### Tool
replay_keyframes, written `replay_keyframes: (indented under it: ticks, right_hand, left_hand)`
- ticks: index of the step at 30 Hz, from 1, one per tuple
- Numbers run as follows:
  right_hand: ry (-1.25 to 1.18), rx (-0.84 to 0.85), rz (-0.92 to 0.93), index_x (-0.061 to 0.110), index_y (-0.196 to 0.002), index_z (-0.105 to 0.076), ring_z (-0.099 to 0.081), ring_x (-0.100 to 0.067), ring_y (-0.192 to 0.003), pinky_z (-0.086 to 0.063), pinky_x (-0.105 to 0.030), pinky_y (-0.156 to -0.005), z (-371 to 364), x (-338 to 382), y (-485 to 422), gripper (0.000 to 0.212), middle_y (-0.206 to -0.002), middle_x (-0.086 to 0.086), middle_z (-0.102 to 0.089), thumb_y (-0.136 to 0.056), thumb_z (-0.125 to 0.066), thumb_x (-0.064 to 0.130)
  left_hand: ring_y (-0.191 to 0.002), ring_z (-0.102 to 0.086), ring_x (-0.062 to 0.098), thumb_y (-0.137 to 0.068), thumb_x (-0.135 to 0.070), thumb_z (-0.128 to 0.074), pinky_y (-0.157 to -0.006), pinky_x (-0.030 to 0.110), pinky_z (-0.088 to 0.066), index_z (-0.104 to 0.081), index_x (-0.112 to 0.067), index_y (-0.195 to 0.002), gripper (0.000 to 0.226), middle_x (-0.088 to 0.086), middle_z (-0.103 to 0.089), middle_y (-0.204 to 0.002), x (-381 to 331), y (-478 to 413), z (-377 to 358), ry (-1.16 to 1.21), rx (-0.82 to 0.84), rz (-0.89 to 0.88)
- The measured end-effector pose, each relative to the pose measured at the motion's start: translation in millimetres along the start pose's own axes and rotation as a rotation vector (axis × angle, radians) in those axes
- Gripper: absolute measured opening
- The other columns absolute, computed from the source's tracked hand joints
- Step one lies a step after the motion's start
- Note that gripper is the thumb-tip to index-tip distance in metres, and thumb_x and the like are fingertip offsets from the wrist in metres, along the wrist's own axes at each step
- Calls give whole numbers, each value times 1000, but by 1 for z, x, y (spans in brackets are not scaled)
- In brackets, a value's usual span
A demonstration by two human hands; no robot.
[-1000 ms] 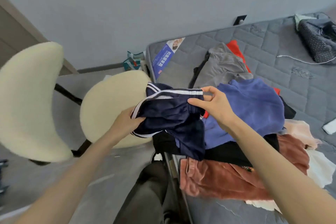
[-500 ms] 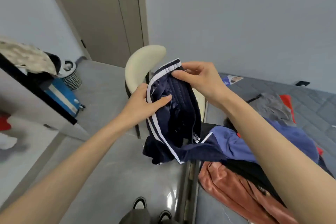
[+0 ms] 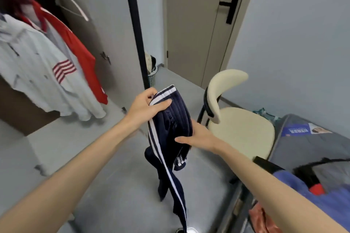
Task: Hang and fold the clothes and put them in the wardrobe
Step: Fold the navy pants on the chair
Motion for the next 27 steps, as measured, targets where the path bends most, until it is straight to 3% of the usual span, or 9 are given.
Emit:
replay_keyframes:
  ticks: [4,6,9,13,15,17,19,23,27]
  right_hand:
    - [89,-249,-39,20,-92,-59,-61,-17,-82,-40,-19,-60,-29,18,-25,9,-88,0,-67,-85,-60,16]
    - [141,-283,-22,23,-78,-57,-61,-20,-72,-38,-13,-51,-30,35,-34,12,-73,1,-64,-83,-59,13]
    - [269,-276,36,20,-75,-59,-60,-22,-73,-40,-26,-57,-17,73,-46,13,-71,1,-63,-85,-58,12]
    - [364,-278,152,18,-79,-58,-59,-26,-75,-46,-33,-64,0,139,-60,9,-77,-6,-66,-84,-57,10]
    - [388,-238,184,19,-79,-58,-59,-23,-71,-48,-30,-61,-1,170,-64,8,-75,-4,-65,-83,-59,13]
    - [452,-132,164,16,-80,-59,-55,-18,-69,-42,-21,-52,-6,193,-68,3,-72,-1,-60,-82,-61,15]
    - [474,-19,88,10,-82,-61,-54,-16,-66,-40,-20,-47,-15,207,-71,10,-73,-2,-58,-82,-63,20]
    - [170,72,-25,8,-91,-67,-58,-18,-71,-43,-25,-60,-35,222,-76,32,-79,-4,-65,-89,-60,39]
    - [-344,47,-111,12,-93,-65,-63,-14,-65,-54,-25,-59,-59,230,-79,15,-77,-1,-69,-93,-58,25]
  left_hand:
    - [-72,-64,2,-82,-22,-73,-65,15,-49,-63,-26,-73,14,-13,-66,-72,-7,20,54,129,-75,-21]
    - [-77,-62,7,-83,-23,-72,-74,22,-49,-62,-28,-72,16,-6,-64,-78,-8,30,87,151,-169,-49]
    - [-84,-59,12,-85,-24,-71,-86,34,-48,-56,-24,-83,15,1,-61,-90,-1,44,139,153,-392,-54]
    - [-89,-60,6,-89,-26,-66,-81,18,-46,-58,-32,-93,11,-16,-66,-95,12,65,195,-42,-551,-21]
    - [-77,-61,8,-90,-26,-64,-74,24,-50,-65,-25,-81,9,-10,-68,-78,19,74,215,-124,-585,34]
    - [-81,-64,18,-89,-29,-65,-82,39,-52,-69,-13,-83,18,6,-71,-84,24,82,231,-173,-623,83]
    - [-87,-65,20,-88,-30,-66,-86,41,-51,-70,-12,-89,18,7,-71,-89,25,86,242,-212,-647,84]
    - [-90,-66,18,-88,-30,-66,-86,38,-52,-67,-24,-92,7,-3,-70,-90,25,84,249,-182,-613,82]
    - [-82,-66,13,-89,-30,-66,-65,25,-51,-65,-29,-85,4,-8,-69,-83,21,73,234,45,-573,126]
Point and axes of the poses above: each hand's wrist, its own y-axis away from the middle knuckle, its own z-axis out of the back of the hand, x = y × z, the point moved 2 cm from there along -y, towards the middle knuckle
